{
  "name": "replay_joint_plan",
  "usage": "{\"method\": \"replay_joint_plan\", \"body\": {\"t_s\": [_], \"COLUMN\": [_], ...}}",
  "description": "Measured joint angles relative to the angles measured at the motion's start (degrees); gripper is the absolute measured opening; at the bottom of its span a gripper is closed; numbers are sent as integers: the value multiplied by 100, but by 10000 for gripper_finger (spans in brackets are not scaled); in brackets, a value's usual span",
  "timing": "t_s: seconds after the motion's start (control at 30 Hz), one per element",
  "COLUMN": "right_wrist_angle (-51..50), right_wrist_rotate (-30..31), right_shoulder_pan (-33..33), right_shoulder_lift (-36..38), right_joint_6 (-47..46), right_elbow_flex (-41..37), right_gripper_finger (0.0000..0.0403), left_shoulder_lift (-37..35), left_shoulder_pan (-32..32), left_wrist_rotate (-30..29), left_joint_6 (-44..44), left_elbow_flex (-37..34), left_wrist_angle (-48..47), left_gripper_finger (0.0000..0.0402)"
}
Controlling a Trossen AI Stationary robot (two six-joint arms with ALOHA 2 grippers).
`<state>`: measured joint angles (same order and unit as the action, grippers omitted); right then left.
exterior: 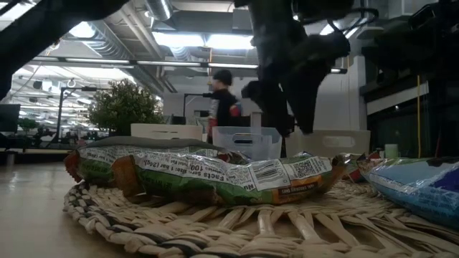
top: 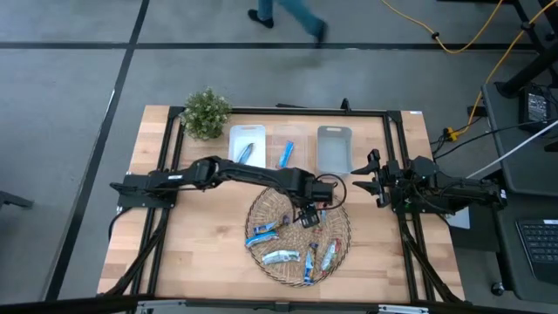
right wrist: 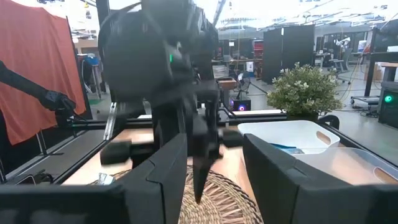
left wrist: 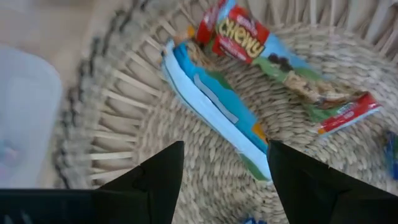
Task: Pick and place Granola Bars by type
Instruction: Put the yellow granola bar into the white bin
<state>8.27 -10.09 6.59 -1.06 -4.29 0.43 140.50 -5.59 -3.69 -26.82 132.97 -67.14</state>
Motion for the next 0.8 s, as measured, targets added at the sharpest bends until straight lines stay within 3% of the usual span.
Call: {"method": "replay_joint_plan", "body": {"t_s": [0.33,0.8], "right_wrist_angle": [-39,-51], "right_wrist_rotate": [0,0], "right_shoulder_pan": [0,0], "right_shoulder_lift": [0,2], "right_joint_6": [4,15], "right_elbow_flex": [0,-1], "right_gripper_finger": [160,160], "left_shoulder_lift": [175,615], "left_shoulder_pan": [60,33], "left_wrist_rotate": [166,149], "left_joint_6": [-257,-661], "left_elbow_flex": [13,11], "left_wrist_angle": [699,591], "left_gripper_finger": [222,216]}}
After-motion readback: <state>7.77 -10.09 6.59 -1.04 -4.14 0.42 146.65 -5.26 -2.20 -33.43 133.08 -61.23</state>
